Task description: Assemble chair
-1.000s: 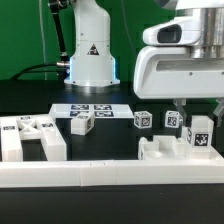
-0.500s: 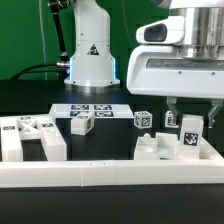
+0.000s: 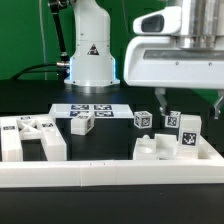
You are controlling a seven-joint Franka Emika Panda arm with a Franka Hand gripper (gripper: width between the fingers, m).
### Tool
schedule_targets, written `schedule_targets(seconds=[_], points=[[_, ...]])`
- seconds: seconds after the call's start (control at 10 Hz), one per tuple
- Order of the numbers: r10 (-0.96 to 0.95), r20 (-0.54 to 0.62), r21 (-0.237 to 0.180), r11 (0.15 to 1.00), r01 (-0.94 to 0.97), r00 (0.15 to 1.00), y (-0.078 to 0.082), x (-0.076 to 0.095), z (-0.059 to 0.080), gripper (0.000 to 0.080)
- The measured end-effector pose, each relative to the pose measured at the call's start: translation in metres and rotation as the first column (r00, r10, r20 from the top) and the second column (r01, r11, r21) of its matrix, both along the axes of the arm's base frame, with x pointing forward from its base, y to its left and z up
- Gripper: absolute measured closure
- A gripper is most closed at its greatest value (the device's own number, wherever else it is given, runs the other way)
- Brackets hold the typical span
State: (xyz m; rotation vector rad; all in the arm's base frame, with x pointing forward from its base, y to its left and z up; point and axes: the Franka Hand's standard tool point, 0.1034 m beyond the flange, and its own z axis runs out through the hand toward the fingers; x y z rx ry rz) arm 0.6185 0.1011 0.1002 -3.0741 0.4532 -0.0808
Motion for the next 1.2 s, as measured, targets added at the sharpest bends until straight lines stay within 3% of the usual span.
schedule_targets(seconds=[0.2, 0.7, 0.8, 1.0, 1.2], points=[[-0.012, -0.003, 0.000, 1.000, 0.012, 1.000, -0.017, -0.014, 0.013, 0.0155], [-0.010, -0.010, -0.002, 1.000, 0.010, 1.000, -0.016, -0.015, 0.008, 0.0151], [-0.009, -0.022, 0.003, 1.000, 0.009, 1.000, -0.024, -0.027, 0.007, 0.0151], [0.006, -0.035, 0.019, 1.000, -0.005, 0.999, -0.056, -0.053, 0.006, 0.0151], [0.009, -0.038, 0.017, 1.000, -0.009, 0.999, -0.077, -0.062, 0.003, 0.0151]])
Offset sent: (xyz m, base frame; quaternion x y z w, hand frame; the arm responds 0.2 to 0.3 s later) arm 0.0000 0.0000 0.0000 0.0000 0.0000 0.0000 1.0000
